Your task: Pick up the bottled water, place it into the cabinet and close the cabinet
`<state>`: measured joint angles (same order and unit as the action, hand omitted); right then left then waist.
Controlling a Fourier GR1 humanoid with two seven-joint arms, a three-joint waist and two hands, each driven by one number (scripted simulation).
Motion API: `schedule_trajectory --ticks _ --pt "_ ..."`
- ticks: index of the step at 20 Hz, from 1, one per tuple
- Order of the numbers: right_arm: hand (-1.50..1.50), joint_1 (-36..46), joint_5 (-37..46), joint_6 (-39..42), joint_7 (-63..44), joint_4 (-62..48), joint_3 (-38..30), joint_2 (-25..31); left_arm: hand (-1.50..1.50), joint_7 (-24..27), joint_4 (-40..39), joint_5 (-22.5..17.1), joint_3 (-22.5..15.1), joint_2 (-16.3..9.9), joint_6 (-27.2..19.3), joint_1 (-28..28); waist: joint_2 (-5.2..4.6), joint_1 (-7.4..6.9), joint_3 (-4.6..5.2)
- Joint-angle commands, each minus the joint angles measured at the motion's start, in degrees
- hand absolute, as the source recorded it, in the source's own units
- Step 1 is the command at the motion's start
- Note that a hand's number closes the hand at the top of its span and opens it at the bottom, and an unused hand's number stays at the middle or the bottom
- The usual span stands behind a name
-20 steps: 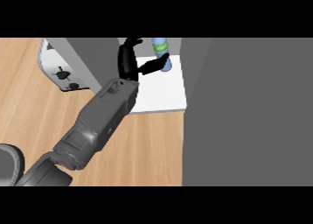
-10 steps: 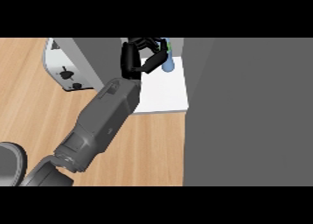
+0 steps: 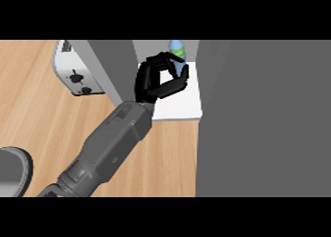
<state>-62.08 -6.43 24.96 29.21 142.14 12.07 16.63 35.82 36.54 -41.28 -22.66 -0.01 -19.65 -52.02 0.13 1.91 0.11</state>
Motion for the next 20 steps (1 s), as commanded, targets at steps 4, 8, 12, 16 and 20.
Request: schedule_trajectory --ticks 4,8,12,16,20 --pt "-1.5 -1.7 0.4 -2.1 -3.8 7.7 2.1 -0.7 -1.5 -2.6 17.4 -5.4 -12.2 0.0 3.4 15.7 0.47 -2.06 0.0" --pt "-1.5 -5.8 1.4 -3.4 -3.9 11.0 3.7 -1.1 -1.5 -4.7 26.7 -2.3 -16.0 -0.3 1.2 22.8 0.78 -3.01 -0.04" --pt "-1.5 -5.8 3.8 -3.3 -2.1 10.8 4.4 -0.6 -1.5 -1.5 36.9 -0.5 -18.7 -5.2 -1.5 34.2 0.75 -3.44 -0.03" --pt "-1.5 -4.7 6.6 -5.6 -2.2 9.8 6.1 -1.6 -1.5 -0.2 46.9 0.4 -20.6 -11.2 -4.1 44.9 0.68 -4.36 -0.02" --pt "1.5 -4.0 11.1 -0.5 -2.1 8.3 8.6 4.5 -1.5 2.2 52.4 -2.4 -18.1 -19.1 2.3 52.7 0.58 -4.13 0.09"
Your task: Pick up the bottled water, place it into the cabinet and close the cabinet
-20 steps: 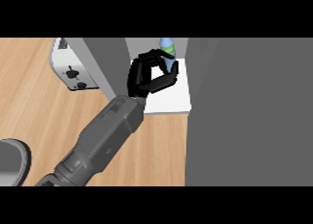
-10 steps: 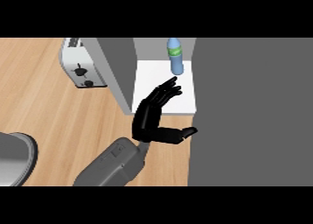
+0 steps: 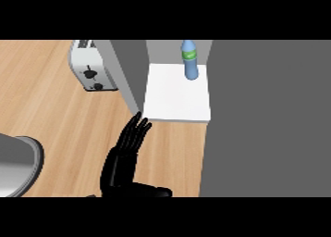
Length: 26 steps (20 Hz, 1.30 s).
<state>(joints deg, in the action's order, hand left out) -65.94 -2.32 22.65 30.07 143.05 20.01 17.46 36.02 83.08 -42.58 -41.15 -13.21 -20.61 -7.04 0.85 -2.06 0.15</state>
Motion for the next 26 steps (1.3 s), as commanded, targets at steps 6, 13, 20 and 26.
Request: schedule_trajectory --ticks 6,13,20,26 --pt "1.5 6.7 12.5 7.5 -3.9 10.0 1.4 12.1 -1.5 5.9 12.3 -0.1 -0.1 -13.2 6.9 14.9 0.54 -1.22 0.27" --pt "1.5 13.2 13.1 6.6 -9.8 11.6 8.2 13.0 -1.5 11.3 17.3 -3.2 6.0 -24.9 14.7 24.5 0.01 -1.54 0.37" --pt "1.5 19.5 11.1 3.0 -22.2 10.3 19.0 9.8 -1.5 14.5 18.9 -6.5 11.3 -32.2 22.4 29.4 -1.08 -2.12 0.46" --pt "1.5 31.9 9.2 4.1 -25.9 5.7 19.4 9.6 -1.5 17.7 17.9 -6.5 12.9 -36.2 28.7 32.5 -1.58 -5.26 0.55"
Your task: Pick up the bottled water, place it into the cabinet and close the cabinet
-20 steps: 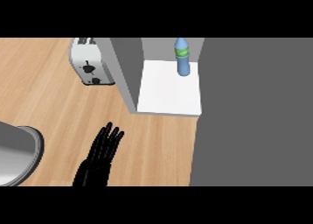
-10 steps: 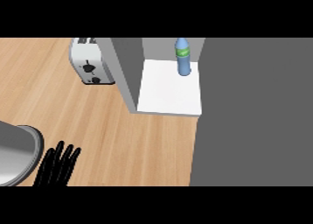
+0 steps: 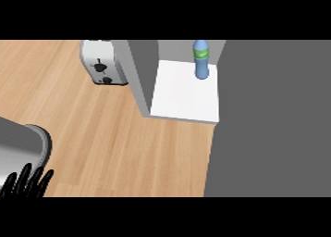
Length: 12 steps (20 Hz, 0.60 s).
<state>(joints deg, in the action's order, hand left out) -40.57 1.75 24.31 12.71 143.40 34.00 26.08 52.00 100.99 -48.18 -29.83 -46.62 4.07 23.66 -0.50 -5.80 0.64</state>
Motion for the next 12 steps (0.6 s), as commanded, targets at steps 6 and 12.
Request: schedule_trajectory --ticks 6,12 --pt "1.5 16.0 3.5 2.8 -14.0 1.3 5.8 1.3 -1.5 2.0 0.1 -0.5 2.5 -4.2 5.4 2.0 -0.59 -3.08 0.32" --pt "1.5 21.1 0.5 0.7 -17.3 -2.5 6.8 -1.9 -1.5 2.1 -0.6 -2.0 5.0 -6.0 6.8 2.2 -1.0 -3.68 0.46"
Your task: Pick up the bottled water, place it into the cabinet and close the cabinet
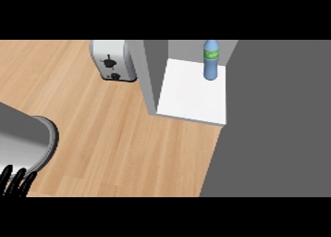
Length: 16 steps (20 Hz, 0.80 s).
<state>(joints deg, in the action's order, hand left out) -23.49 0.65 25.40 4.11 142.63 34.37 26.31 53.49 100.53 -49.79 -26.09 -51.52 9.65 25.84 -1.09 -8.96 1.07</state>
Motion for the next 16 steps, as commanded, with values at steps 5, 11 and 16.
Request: schedule_trajectory --ticks 5,11,16 --pt "1.5 6.2 -0.7 -1.8 -10.6 -4.1 5.7 -4.8 -1.5 0.7 -0.4 -0.9 2.4 -2.4 3.1 -0.1 -0.91 -1.06 0.11" --pt "1.5 6.4 -3.9 -3.7 -11.3 -7.3 4.3 -8.7 -1.5 0.4 0.1 -2.5 3.8 -3.5 4.6 -0.3 -1.47 -1.47 -0.04" --pt "1.5 7.9 -9.5 -4.5 -13.2 -10.8 2.1 -11.5 -1.5 0.0 0.1 -2.3 4.1 -4.0 4.9 -0.2 -2.27 -2.72 -0.13"
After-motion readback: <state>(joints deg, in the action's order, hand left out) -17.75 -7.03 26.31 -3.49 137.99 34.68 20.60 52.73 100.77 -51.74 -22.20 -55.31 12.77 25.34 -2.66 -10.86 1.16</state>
